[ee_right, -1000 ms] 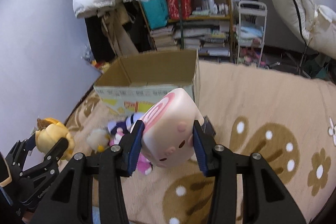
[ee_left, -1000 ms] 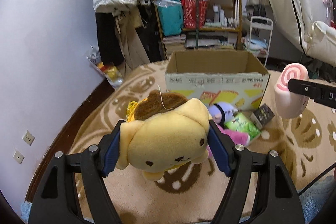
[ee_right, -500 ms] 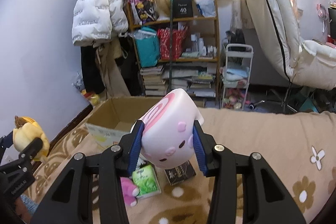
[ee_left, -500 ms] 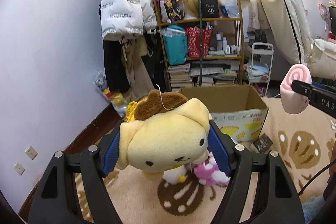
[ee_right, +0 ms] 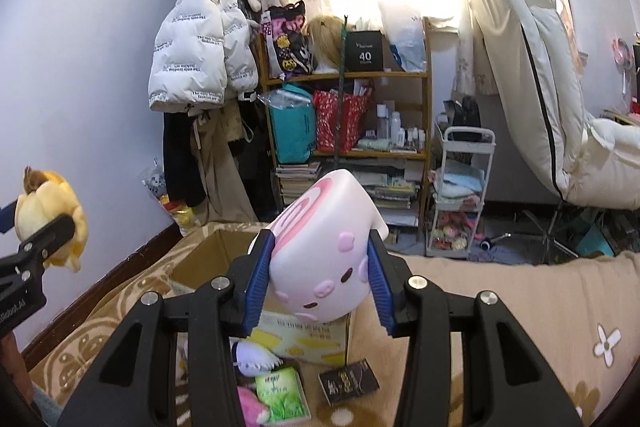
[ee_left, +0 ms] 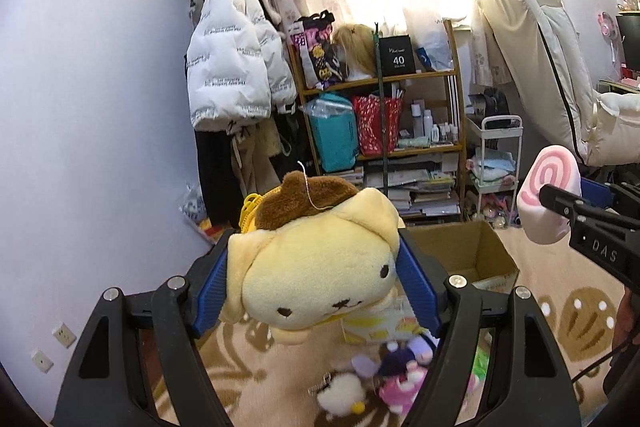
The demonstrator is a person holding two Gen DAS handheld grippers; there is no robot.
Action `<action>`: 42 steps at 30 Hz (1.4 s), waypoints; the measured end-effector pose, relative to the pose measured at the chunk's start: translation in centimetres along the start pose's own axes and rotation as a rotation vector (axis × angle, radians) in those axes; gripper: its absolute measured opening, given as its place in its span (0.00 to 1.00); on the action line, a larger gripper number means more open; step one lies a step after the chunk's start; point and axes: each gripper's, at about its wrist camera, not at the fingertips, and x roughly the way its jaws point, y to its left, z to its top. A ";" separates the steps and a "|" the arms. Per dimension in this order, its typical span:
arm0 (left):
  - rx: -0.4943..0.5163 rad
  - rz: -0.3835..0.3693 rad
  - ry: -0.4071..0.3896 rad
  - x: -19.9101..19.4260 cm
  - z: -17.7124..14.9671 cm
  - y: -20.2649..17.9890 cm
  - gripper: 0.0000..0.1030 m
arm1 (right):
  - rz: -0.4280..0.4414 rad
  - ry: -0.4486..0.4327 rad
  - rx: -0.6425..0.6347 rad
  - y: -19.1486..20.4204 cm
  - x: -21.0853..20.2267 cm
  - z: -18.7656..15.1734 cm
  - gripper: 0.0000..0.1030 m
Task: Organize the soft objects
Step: 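Carry the yellow dog plush with the left tool while the right tool carries the roll-cake plush over the box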
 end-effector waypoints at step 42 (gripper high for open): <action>-0.097 -0.157 0.209 16.5 -3.0 -2.4 0.82 | 0.044 0.224 0.024 -0.9 11.9 -3.7 0.54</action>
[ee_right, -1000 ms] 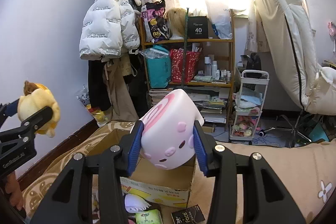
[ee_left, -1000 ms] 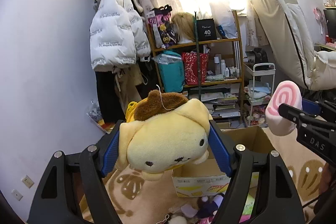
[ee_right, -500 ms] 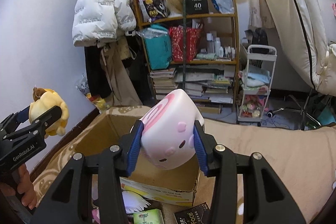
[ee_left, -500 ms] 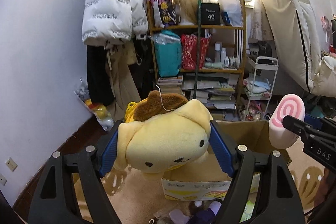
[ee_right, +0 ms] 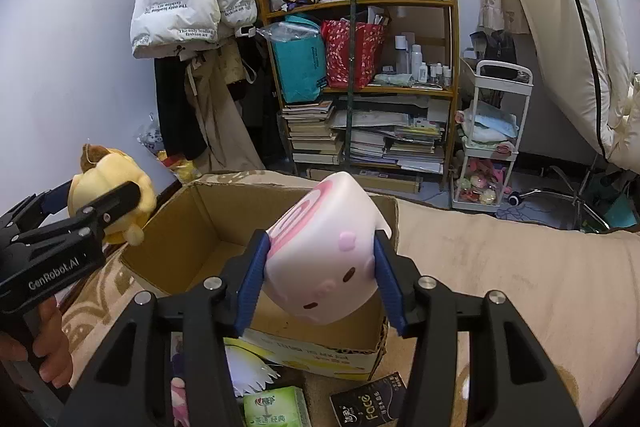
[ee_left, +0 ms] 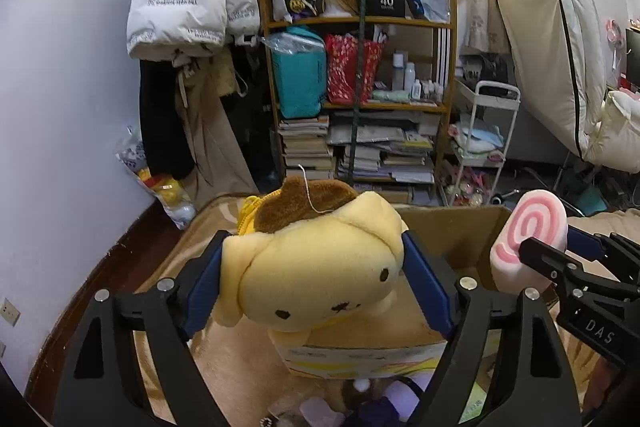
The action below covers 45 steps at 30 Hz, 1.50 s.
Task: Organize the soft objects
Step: 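Carry the yellow dog plush with the left tool while the right tool carries the roll-cake plush over the box, then open both tools to drop the two plushes into the cardboard box, then lower the left tool toward the white fluffy keychain while the right tool approaches the black tissue pack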
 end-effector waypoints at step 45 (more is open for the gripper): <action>-0.005 0.158 0.202 -5.0 -3.6 4.0 0.99 | -0.005 0.042 -0.029 1.4 -4.9 -2.4 0.98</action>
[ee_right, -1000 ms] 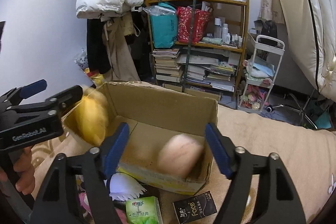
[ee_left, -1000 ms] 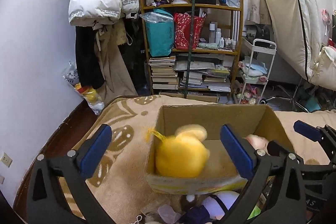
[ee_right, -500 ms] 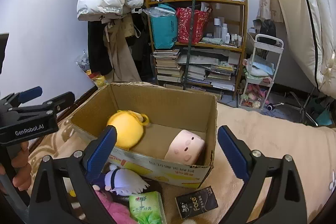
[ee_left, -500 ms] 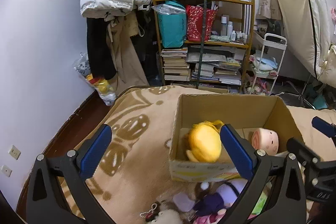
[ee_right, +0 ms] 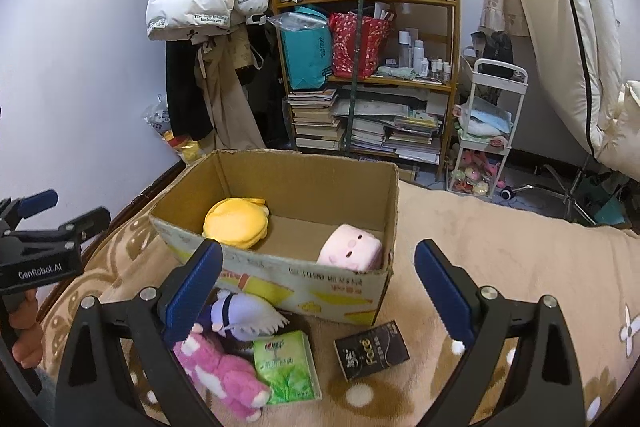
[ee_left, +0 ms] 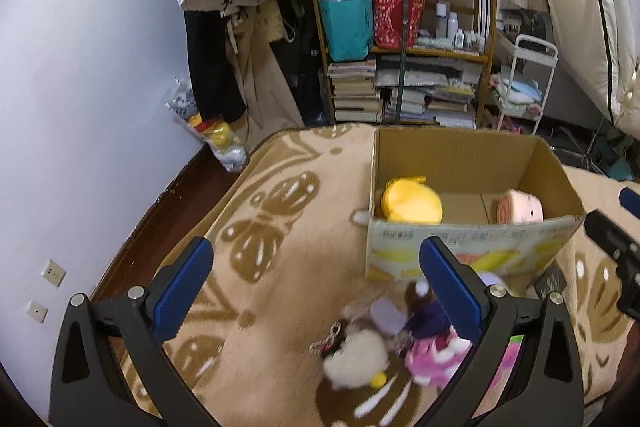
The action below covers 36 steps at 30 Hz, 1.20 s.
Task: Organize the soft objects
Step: 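Lower the left tool toward the white fluffy keychain while the right tool approaches the black tissue pack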
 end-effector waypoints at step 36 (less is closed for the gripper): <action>-0.024 0.011 0.256 2.5 -4.9 1.4 0.99 | -0.067 0.164 0.154 -2.9 2.6 -3.2 0.98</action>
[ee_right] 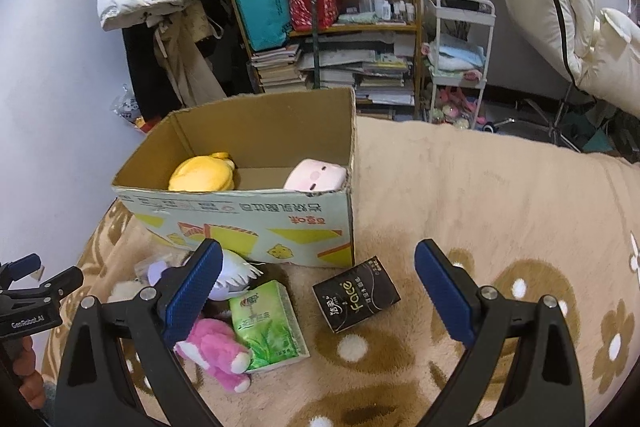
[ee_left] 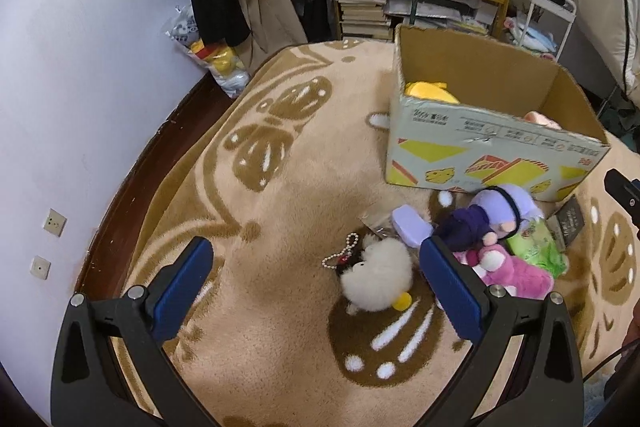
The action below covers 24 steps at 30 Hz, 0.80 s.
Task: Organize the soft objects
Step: 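Lower the left tool toward the white fluffy keychain while the right tool approaches the black tissue pack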
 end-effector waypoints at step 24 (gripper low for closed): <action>0.010 0.036 0.189 6.8 0.1 -1.4 0.99 | -0.090 0.189 -0.016 -1.3 7.0 -1.0 0.98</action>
